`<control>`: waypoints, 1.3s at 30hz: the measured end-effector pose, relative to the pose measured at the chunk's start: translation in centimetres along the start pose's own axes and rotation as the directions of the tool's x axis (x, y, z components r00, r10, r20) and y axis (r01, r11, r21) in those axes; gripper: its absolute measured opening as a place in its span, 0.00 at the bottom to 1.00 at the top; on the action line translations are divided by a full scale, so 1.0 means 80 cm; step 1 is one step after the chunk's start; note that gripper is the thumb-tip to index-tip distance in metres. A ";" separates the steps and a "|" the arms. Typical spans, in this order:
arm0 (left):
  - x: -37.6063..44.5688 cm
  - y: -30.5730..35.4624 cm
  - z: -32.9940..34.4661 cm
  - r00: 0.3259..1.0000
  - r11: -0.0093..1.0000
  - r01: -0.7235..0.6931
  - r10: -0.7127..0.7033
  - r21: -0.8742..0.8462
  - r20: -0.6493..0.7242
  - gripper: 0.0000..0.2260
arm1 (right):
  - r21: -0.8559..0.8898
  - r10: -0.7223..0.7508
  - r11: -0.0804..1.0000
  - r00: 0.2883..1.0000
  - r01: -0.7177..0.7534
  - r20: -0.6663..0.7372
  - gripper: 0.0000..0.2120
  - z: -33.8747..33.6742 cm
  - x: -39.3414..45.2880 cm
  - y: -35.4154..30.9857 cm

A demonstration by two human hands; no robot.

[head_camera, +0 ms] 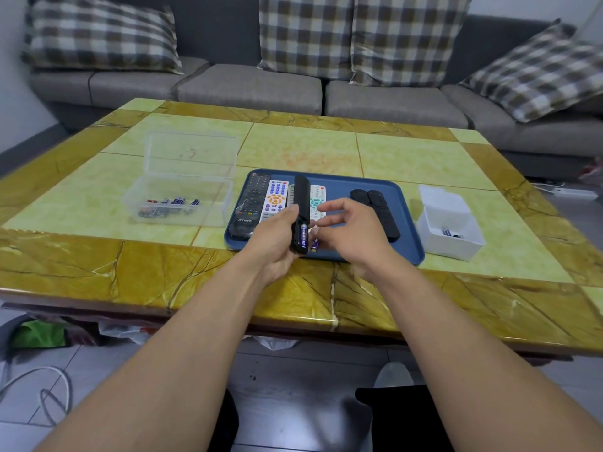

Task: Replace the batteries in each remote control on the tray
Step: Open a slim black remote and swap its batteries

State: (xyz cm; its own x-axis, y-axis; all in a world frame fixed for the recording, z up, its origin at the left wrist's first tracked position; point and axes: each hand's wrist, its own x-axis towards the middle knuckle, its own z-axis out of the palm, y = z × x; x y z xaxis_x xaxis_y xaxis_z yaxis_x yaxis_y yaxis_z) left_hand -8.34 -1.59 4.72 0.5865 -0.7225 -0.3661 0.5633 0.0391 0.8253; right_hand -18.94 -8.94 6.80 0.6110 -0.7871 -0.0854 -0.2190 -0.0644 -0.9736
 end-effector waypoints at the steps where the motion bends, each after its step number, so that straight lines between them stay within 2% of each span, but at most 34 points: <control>1: 0.001 0.001 0.000 1.000 1.000 -0.008 0.008 -0.001 -0.011 0.15 | 0.137 0.064 0.988 0.998 -0.065 0.014 0.16 -0.003 0.000 -0.005; 3: 0.006 0.001 -0.002 1.000 1.000 -0.007 0.007 -0.008 -0.009 0.15 | 0.422 0.241 0.869 0.965 -0.260 0.100 0.18 -0.007 0.000 -0.013; 4: 0.008 0.001 -0.003 1.000 1.000 0.004 -0.004 -0.010 -0.005 0.15 | 0.510 0.296 0.794 0.943 -0.330 0.151 0.19 -0.008 0.000 -0.014; 5: 0.009 0.000 -0.004 1.000 1.000 0.013 -0.013 -0.008 -0.002 0.15 | 0.521 0.309 0.777 0.935 -0.354 0.174 0.21 -0.008 -0.001 -0.014; 6: 0.008 0.000 -0.004 1.000 1.000 0.019 -0.019 0.001 0.000 0.14 | 0.449 0.286 0.828 0.942 -0.335 0.175 0.21 -0.008 -0.004 -0.013; 7: 0.006 0.001 -0.003 1.000 1.000 0.024 -0.024 0.002 0.007 0.13 | 0.295 0.236 0.915 0.958 -0.275 0.161 0.20 -0.007 -0.008 -0.012; 8: 0.004 0.003 -0.002 1.000 1.000 0.026 -0.026 -0.006 0.015 0.12 | 0.092 0.165 0.979 0.975 -0.180 0.149 0.18 -0.006 -0.011 -0.013; 9: 0.003 0.004 -0.002 0.999 0.999 0.030 -0.030 -0.025 0.026 0.11 | -0.116 0.068 0.992 0.986 -0.051 0.151 0.16 -0.006 -0.014 -0.015; 11: 0.000 0.006 -0.004 0.998 0.998 0.052 -0.050 -0.043 0.043 0.11 | -0.443 -0.157 0.865 0.965 0.238 0.212 0.12 -0.005 -0.012 -0.011; 13: -0.001 0.008 -0.007 0.996 0.996 0.080 -0.078 -0.037 0.051 0.13 | -0.576 -0.258 0.721 0.920 0.387 0.294 0.09 -0.005 -0.007 -0.005; 16: -0.005 0.011 -0.008 0.991 0.993 0.117 -0.115 -0.022 0.071 0.12 | -0.610 -0.248 0.664 0.897 0.432 0.365 0.08 -0.008 -0.003 0.000; 20: -0.003 0.007 -0.010 0.983 0.988 0.155 -0.155 0.006 0.101 0.12 | -0.634 -0.255 0.627 0.888 0.453 0.383 0.07 -0.010 -0.003 -0.002; 26: -0.008 0.004 -0.009 0.984 0.987 0.156 -0.159 0.043 0.082 0.10 | -0.742 -0.272 0.421 0.853 0.522 0.446 0.05 -0.007 -0.009 -0.013; 29: -0.008 0.003 -0.010 0.982 0.983 0.171 -0.175 0.061 0.075 0.09 | -0.757 -0.255 0.356 0.837 0.547 0.485 0.06 -0.001 -0.007 -0.013; 34: -0.009 -0.005 -0.018 0.963 0.958 0.241 -0.256 0.157 0.083 0.07 | -0.769 -0.178 0.341 0.840 0.541 0.512 0.07 0.000 -0.001 -0.007; 36: -0.009 -0.003 -0.019 0.966 0.965 0.234 -0.244 0.120 0.085 0.07 | -0.759 -0.207 0.356 0.838 0.545 0.504 0.07 0.001 -0.004 -0.006; 39: -0.006 0.002 -0.017 0.974 0.977 0.209 -0.205 -0.033 0.095 0.10 | -0.749 -0.310 0.336 0.818 0.570 0.484 0.08 0.004 -0.010 -0.007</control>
State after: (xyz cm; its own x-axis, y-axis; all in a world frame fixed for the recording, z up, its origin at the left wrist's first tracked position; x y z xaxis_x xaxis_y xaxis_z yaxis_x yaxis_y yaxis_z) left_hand -7.73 -0.30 4.48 0.4004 -0.7773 -0.4852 0.6922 -0.0904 0.7161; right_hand -19.09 -8.07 7.37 0.9360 -0.3273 0.1294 -0.2953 -0.9304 -0.2173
